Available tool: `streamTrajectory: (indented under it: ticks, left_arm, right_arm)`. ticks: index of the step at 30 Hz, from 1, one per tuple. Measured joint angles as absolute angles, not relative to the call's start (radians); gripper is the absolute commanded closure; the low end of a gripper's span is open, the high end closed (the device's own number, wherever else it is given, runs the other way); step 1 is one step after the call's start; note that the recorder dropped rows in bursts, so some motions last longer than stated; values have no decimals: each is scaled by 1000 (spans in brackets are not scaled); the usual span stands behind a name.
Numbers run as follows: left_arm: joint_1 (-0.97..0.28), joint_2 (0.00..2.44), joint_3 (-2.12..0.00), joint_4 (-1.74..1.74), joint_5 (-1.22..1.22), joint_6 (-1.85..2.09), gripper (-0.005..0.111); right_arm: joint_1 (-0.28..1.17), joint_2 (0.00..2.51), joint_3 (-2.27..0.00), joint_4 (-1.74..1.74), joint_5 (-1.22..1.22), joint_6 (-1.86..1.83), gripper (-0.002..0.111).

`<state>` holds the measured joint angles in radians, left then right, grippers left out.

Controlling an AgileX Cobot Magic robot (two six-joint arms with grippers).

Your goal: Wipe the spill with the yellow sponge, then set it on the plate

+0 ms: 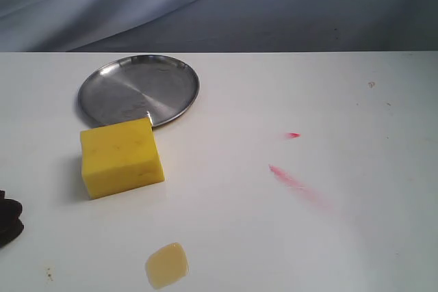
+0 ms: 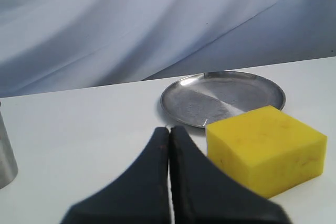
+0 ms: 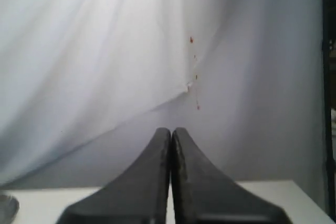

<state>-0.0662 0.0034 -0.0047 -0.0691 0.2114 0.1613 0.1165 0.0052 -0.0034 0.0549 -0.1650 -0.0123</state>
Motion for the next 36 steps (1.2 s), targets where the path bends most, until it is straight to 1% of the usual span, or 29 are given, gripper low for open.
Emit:
streamTrajectory:
  ticks: [3, 5, 8, 10, 14, 17, 20, 24, 27, 29, 30, 33, 34, 35, 36]
  left_arm:
    - [-66, 3, -5, -69, 211, 161, 107]
    - [-66, 3, -5, -69, 211, 161, 107]
    - [-66, 3, -5, -69, 211, 161, 107]
    - [-66, 3, -5, -69, 211, 161, 107]
    - [-66, 3, -5, -69, 211, 161, 107]
    - [-66, 3, -5, -69, 211, 161, 107]
    - [-66, 3, -5, -69, 211, 161, 107]
    - [-66, 3, -5, -69, 211, 161, 107]
    - [-66, 3, -5, -69, 211, 161, 107]
    - [-66, 3, -5, -69, 211, 161, 107]
    - [-66, 3, -5, -69, 211, 161, 107]
    - [-66, 3, -5, -69, 211, 161, 107]
    - [-66, 3, -5, -69, 211, 161, 107]
    - [-66, 3, -5, -69, 211, 161, 107]
    - [-66, 3, -5, -69, 211, 161, 107]
  right_arm:
    - [117, 5, -3, 125, -310, 103, 108]
    - [117, 5, -3, 156, -346, 231, 108]
    - [117, 3, -47, 109, -234, 354, 108]
    - [117, 20, -115, 59, -135, 405, 108]
    - [156, 174, -274, 24, -8, 424, 108]
    - [266, 334, -406, 31, 75, 340, 108]
    - [442, 555, -536, 81, 143, 199, 108]
    - [735, 890, -706, 132, 196, 33, 108]
    - [871, 1156, -839, 132, 238, 0, 108]
    - [923, 1287, -928, 132, 288, -8, 107]
    - [943, 1363, -981, 135, 321, -10, 105]
    - [965, 1572, -1135, 147, 431, -11, 86]
    - [965, 1633, -1188, 152, 474, -11, 76]
    - [965, 1689, -1240, 162, 516, -11, 55]
    - [965, 1776, -1327, 178, 586, -11, 43]
